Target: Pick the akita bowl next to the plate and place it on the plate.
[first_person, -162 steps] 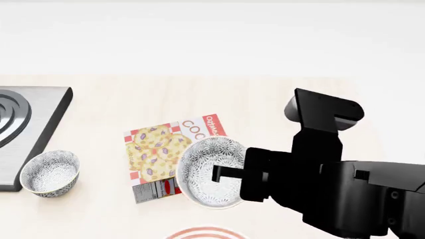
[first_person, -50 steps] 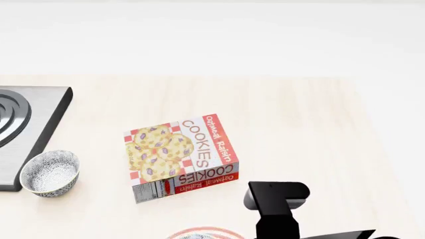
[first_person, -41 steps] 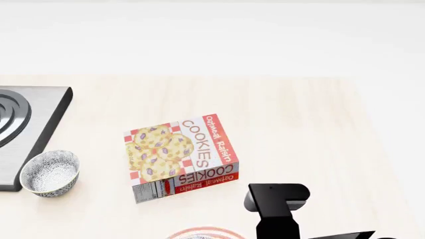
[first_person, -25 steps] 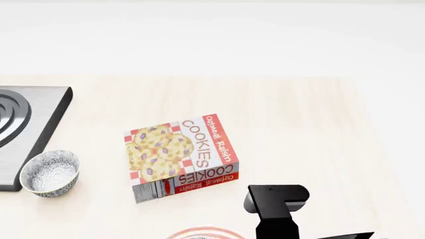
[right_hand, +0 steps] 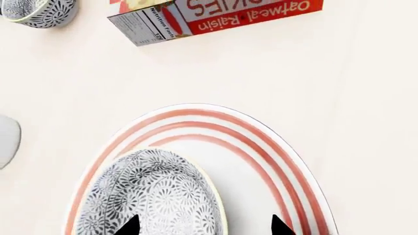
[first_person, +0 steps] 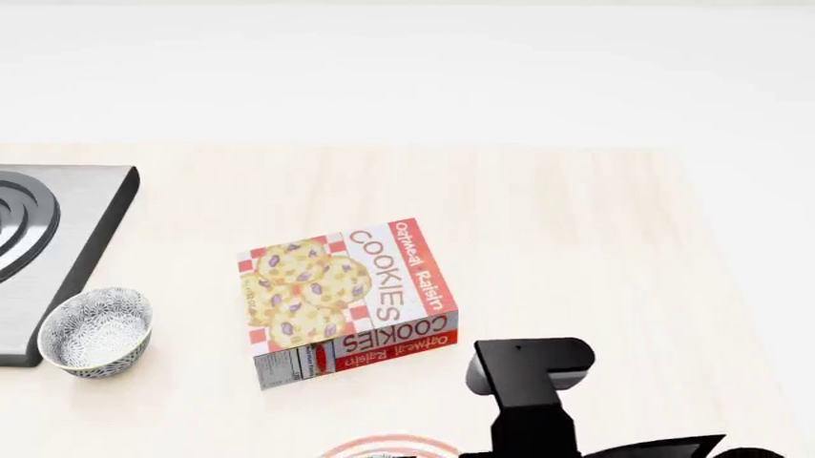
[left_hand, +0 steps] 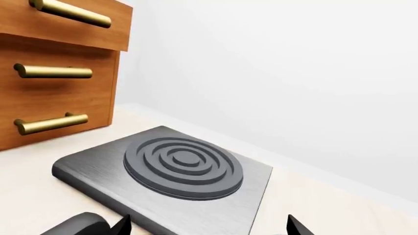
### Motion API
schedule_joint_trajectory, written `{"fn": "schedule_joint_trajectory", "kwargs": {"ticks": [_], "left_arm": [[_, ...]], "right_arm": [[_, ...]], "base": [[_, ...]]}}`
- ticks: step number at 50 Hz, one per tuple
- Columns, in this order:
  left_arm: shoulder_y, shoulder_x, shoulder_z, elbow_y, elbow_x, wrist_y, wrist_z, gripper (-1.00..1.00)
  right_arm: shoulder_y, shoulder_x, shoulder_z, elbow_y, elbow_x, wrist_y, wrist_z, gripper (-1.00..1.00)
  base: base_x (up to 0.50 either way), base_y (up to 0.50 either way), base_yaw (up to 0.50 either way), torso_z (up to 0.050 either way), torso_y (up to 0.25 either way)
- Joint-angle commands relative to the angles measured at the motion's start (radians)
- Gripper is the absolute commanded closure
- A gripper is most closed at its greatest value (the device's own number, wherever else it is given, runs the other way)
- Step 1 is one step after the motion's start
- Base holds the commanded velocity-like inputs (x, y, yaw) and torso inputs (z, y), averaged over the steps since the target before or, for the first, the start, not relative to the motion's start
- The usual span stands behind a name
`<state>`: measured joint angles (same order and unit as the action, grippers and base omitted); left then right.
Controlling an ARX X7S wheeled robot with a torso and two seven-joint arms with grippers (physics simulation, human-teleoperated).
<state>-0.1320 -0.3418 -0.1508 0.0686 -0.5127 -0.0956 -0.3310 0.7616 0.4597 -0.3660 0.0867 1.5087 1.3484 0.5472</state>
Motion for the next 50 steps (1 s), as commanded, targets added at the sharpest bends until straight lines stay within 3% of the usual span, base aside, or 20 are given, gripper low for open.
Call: {"fn": "schedule_joint_trajectory", "kwargs": {"ticks": [1, 33, 50], "left_arm": [[0.001, -0.002, 0.002, 0.003, -0.002, 0.0, -0.003, -1.0], [0.002, -0.006, 0.009, 0.0, -0.002, 0.006, -0.008, -1.0], [0.003, -0.008, 0.012, -0.001, -0.001, 0.011, -0.01, -1.0]], "right_arm": [[0.031, 0.024, 0.036, -0.07, 0.103, 0.025, 0.096, -1.0], [0.035, 0.111, 0.172, -0.392, 0.308, -0.074, 0.303, -1.0], [-0.163, 0.097, 0.264, -0.619, -0.106, -0.253, 0.084, -1.0]], "base": [[0.0, 0.0, 0.0, 0.0, 0.0], [0.0, 0.0, 0.0, 0.0, 0.0], [0.0, 0.0, 0.0, 0.0, 0.0]]}}
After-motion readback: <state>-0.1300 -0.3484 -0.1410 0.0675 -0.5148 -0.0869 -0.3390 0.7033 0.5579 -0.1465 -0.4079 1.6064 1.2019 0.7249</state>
